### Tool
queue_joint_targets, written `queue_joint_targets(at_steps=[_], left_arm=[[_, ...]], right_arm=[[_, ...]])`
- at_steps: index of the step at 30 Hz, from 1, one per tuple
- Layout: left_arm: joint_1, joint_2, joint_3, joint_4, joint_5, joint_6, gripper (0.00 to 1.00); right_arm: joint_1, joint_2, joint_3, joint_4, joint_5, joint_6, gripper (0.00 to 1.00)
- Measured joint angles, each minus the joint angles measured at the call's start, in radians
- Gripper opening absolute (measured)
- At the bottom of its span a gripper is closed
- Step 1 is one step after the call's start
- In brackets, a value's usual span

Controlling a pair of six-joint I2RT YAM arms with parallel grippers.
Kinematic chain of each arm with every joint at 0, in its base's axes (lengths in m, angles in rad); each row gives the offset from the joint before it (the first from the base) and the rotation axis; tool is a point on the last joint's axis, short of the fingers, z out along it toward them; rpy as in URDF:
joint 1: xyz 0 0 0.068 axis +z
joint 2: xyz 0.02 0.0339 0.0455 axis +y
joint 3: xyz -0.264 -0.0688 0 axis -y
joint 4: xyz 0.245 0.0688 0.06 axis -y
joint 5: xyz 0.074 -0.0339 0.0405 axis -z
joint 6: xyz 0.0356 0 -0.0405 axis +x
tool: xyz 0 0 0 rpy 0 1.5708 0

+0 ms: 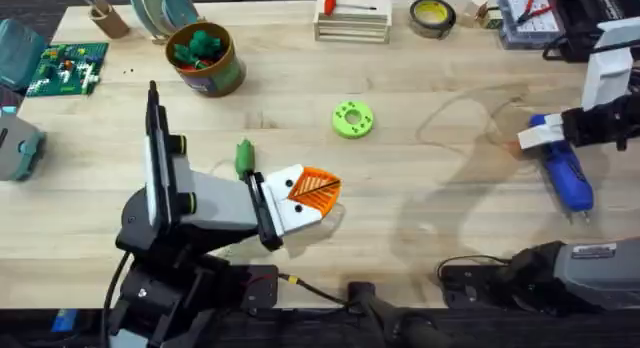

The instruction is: Pick up the gripper from the table and insert it into the empty holder that is missing its gripper. Then pick up a screw, insert it into the mounting hole, and use the screwdriver to tighten it. Finally, clean up the table by picking up the vegetable and placing it into the bucket.

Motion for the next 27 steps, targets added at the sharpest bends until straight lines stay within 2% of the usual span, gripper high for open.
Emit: queue_joint_targets(at_steps=[27], left_arm=[[0.0, 0.0, 0.0, 0.0, 0.0, 0.0, 0.017]], right_arm=[[0.003, 0.0, 0.0, 0.0, 0.016, 0.0, 0.993]])
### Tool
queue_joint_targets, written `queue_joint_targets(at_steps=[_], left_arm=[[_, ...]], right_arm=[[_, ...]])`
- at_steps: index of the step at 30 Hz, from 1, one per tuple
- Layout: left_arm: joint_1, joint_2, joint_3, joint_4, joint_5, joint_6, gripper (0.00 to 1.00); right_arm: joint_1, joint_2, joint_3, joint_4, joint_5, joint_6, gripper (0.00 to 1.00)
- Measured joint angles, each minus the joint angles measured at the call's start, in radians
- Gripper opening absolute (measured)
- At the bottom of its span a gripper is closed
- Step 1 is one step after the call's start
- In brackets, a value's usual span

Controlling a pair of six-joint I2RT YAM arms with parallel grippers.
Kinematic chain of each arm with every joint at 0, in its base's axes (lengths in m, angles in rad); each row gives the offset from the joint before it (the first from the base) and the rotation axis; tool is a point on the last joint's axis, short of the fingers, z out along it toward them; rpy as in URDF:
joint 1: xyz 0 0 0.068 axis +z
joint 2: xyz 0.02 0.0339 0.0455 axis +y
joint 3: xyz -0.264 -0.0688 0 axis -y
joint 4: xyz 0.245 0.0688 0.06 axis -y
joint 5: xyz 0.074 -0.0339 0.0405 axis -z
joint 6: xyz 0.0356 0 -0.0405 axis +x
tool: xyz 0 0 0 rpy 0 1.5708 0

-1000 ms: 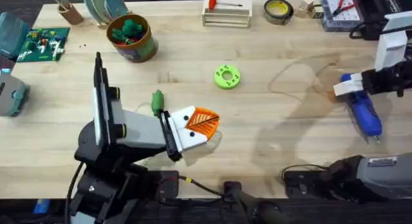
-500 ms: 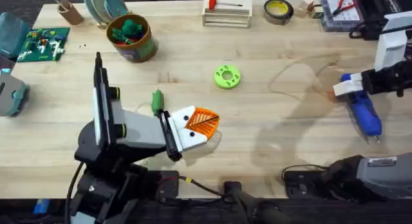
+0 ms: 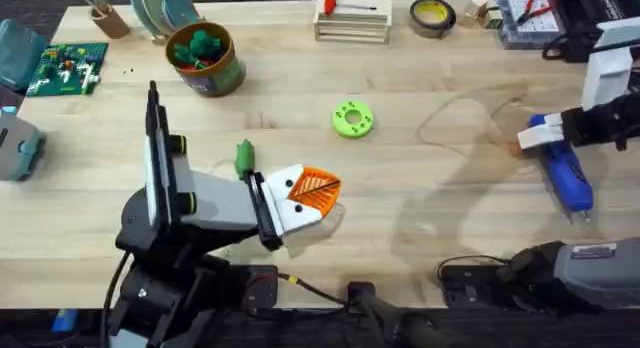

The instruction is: Pick up the gripper from the table and insert it into the empty holder that is missing its gripper. Then pick up a screw, insert it into the mounting hole, and use the screwdriver to tighten it. Finally, clean up the table by picking up the vegetable and placing it into the bucket.

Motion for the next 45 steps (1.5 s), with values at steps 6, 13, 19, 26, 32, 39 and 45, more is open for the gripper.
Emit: queue_joint_targets(at_steps=[6, 13, 19, 26, 32, 39, 45], left_arm=[[0.0, 0.0, 0.0, 0.0, 0.0, 0.0, 0.017], [0.0, 0.0, 0.0, 0.0, 0.0, 0.0, 0.017], [0.0, 0.0, 0.0, 0.0, 0.0, 0.0, 0.017], [0.0, 0.0, 0.0, 0.0, 0.0, 0.0, 0.017], [0.0, 0.0, 0.0, 0.0, 0.0, 0.0, 0.017], [0.0, 0.0, 0.0, 0.0, 0.0, 0.0, 0.017], [0.0, 0.0, 0.0, 0.0, 0.0, 0.0, 0.017]], right_arm=[[0.0, 0.0, 0.0, 0.005, 0.007, -0.001, 0.887], [0.0, 0.0, 0.001, 0.004, 0.01, -0.003, 0.796], [0.0, 0.0, 0.001, 0.002, 0.01, -0.005, 0.701], [0.001, 0.0, 0.002, 0.003, 0.009, -0.008, 0.522], [0.001, 0.007, 0.002, 0.014, 0.008, -0.008, 0.246], [0.001, 0.011, 0.004, 0.039, 0.007, -0.018, 0.016], [0.002, 0.011, 0.004, 0.043, 0.006, -0.018, 0.022]])
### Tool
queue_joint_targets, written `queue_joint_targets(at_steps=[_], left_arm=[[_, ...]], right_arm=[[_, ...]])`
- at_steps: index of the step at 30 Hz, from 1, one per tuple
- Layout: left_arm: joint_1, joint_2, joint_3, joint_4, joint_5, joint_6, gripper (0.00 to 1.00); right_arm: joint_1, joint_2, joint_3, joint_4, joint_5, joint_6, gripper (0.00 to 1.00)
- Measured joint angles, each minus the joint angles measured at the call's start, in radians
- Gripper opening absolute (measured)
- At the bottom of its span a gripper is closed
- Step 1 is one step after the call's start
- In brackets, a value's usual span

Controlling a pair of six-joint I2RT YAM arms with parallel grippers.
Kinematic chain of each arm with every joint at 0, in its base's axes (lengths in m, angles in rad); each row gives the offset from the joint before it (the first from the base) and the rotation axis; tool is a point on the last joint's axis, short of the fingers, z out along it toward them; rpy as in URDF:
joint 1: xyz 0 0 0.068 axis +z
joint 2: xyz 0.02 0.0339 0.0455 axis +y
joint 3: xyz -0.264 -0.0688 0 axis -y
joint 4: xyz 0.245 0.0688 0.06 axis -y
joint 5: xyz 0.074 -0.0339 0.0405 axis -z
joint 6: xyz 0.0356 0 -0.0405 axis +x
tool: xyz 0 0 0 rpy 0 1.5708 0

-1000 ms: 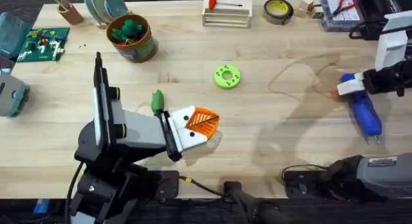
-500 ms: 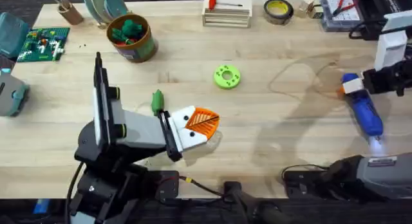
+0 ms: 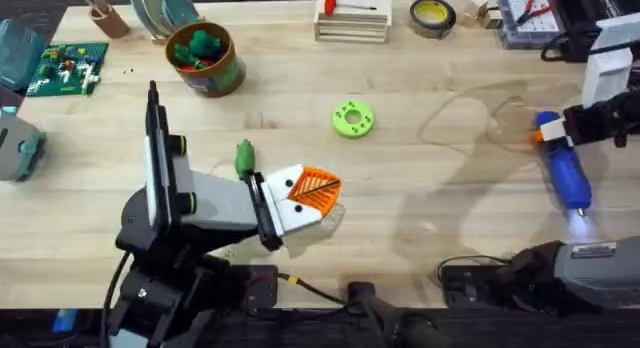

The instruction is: Pick up the gripper from the table and insert it into the empty holder that is missing its gripper. Then pick up a screw, insert it into the mounting hole, and use the screwdriver to tighten it. Finally, clean up the table by picking up the vegetable and placing it into the bucket.

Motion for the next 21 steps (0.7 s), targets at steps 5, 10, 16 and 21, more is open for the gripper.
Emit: queue_joint_targets(at_steps=[5, 10, 16, 21], left_arm=[[0.0, 0.0, 0.0, 0.0, 0.0, 0.0, 0.017], [0.0, 0.0, 0.0, 0.0, 0.0, 0.0, 0.017], [0.0, 0.0, 0.0, 0.0, 0.0, 0.0, 0.017], [0.0, 0.0, 0.0, 0.0, 0.0, 0.0, 0.017]], right_arm=[[0.0, 0.002, 0.0, 0.002, -0.003, 0.0, 0.021], [0.0, 0.002, 0.001, 0.001, -0.004, 0.004, 0.02], [0.0, -0.004, 0.008, -0.015, -0.009, 0.011, 0.02], [0.003, -0.052, 0.015, -0.05, -0.025, 0.021, 0.019]])
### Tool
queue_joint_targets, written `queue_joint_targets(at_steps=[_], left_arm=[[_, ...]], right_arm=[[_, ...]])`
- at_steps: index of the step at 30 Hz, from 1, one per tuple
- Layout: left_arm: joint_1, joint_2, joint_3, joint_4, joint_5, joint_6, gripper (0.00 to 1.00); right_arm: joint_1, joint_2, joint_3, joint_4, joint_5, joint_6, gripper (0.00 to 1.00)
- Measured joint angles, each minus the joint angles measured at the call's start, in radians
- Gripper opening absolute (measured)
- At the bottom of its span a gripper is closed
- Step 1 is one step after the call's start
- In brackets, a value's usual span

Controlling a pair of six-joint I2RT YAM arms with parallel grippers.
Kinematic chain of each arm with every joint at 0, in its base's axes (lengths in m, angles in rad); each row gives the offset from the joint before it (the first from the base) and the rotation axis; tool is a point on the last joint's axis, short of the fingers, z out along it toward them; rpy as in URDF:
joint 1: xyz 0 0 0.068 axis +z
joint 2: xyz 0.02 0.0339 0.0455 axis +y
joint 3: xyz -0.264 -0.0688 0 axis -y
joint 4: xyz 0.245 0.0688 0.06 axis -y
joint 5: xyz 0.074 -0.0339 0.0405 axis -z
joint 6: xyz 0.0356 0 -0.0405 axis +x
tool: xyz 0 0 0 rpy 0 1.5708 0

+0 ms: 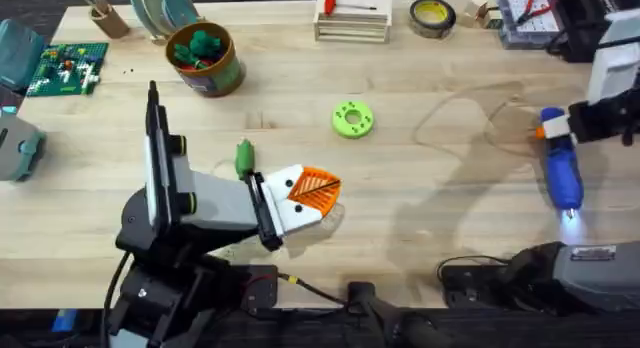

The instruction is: Pick up the gripper from the table and insert it into the empty holder that is missing its gripper. Then pick up a screw, insert it into the mounting hole, and use the screwdriver to tighten it. Finally, clean up the table by picking up the vegetable and placing it into the bucket.

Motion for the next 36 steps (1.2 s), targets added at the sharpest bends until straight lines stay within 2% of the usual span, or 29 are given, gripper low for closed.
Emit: queue_joint_targets(at_steps=[8, 19, 25, 31, 36], left_arm=[[0.0, 0.0, 0.0, 0.0, 0.0, 0.0, 0.017], [0.0, 0.0, 0.0, 0.0, 0.0, 0.0, 0.017], [0.0, 0.0, 0.0, 0.0, 0.0, 0.0, 0.017], [0.0, 0.0, 0.0, 0.0, 0.0, 0.0, 0.017], [0.0, 0.0, 0.0, 0.0, 0.0, 0.0, 0.017]], right_arm=[[0.001, -0.159, 0.086, 0.018, -0.087, 0.006, 0.019], [0.018, -0.289, 0.111, 0.052, -0.327, 0.053, 0.015], [0.079, -0.331, 0.112, 0.101, -0.485, 0.085, 0.015], [0.158, -0.338, 0.112, 0.219, -0.68, 0.139, 0.015], [0.233, -0.338, 0.112, 0.301, -0.769, 0.185, 0.014]])
